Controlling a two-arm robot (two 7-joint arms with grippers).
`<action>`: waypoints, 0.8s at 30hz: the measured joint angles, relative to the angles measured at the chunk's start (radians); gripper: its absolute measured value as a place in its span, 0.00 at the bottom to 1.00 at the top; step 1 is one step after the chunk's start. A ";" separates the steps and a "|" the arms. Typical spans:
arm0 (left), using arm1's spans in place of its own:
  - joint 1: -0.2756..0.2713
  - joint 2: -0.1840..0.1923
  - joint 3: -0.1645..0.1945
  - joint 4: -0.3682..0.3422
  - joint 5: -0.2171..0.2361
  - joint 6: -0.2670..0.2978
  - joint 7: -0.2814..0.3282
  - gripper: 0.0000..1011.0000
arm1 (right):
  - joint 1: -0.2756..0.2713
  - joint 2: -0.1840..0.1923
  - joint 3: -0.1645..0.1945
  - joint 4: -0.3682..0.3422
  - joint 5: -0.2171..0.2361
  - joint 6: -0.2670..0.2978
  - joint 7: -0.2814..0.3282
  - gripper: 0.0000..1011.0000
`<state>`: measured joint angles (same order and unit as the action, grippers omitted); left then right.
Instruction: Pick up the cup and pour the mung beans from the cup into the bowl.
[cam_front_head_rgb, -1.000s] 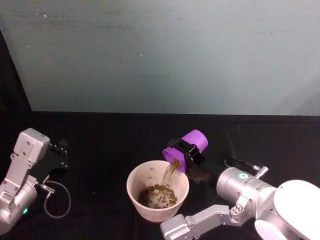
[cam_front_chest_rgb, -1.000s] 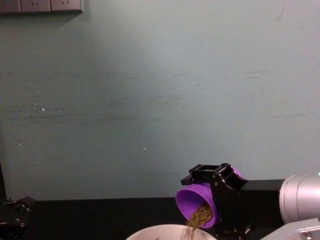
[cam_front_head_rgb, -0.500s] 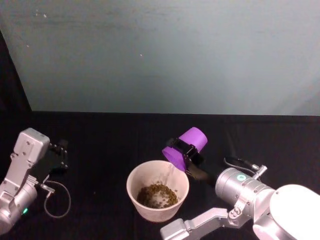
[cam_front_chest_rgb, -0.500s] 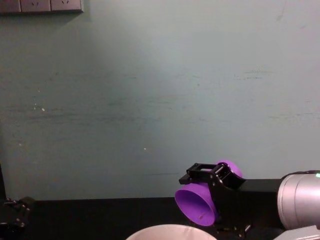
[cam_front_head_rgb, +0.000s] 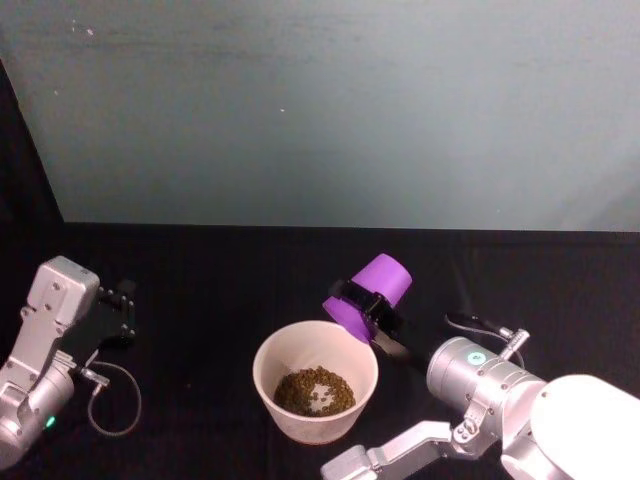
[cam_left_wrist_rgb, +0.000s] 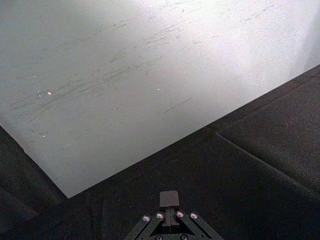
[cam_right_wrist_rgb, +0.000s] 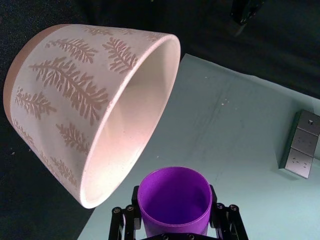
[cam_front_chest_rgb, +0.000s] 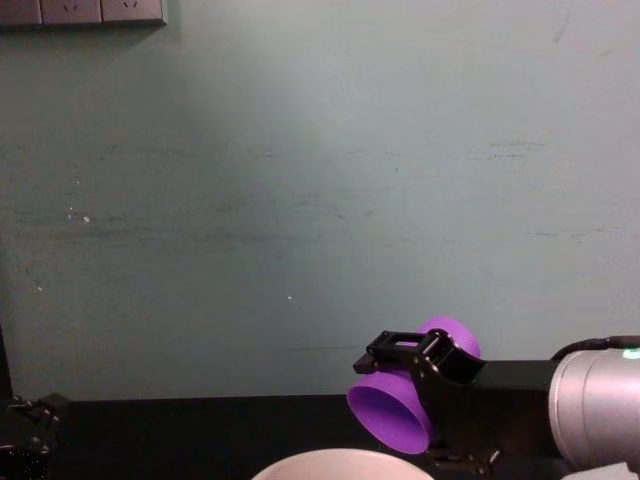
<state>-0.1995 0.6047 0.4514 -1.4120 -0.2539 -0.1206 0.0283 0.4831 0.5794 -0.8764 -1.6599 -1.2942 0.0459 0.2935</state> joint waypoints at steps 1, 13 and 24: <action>0.000 0.000 0.000 0.000 0.000 0.000 0.000 0.00 | 0.000 0.000 0.000 -0.001 0.001 0.001 0.000 0.73; 0.000 0.000 0.000 0.000 0.000 0.000 0.000 0.00 | -0.057 0.011 0.138 -0.037 0.248 -0.037 -0.040 0.73; 0.000 0.000 0.000 0.000 0.000 0.000 0.000 0.00 | -0.159 -0.013 0.374 0.005 0.737 -0.150 -0.019 0.73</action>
<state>-0.1995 0.6047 0.4514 -1.4120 -0.2539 -0.1205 0.0283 0.3238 0.5664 -0.5021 -1.6549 -0.5575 -0.1042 0.2741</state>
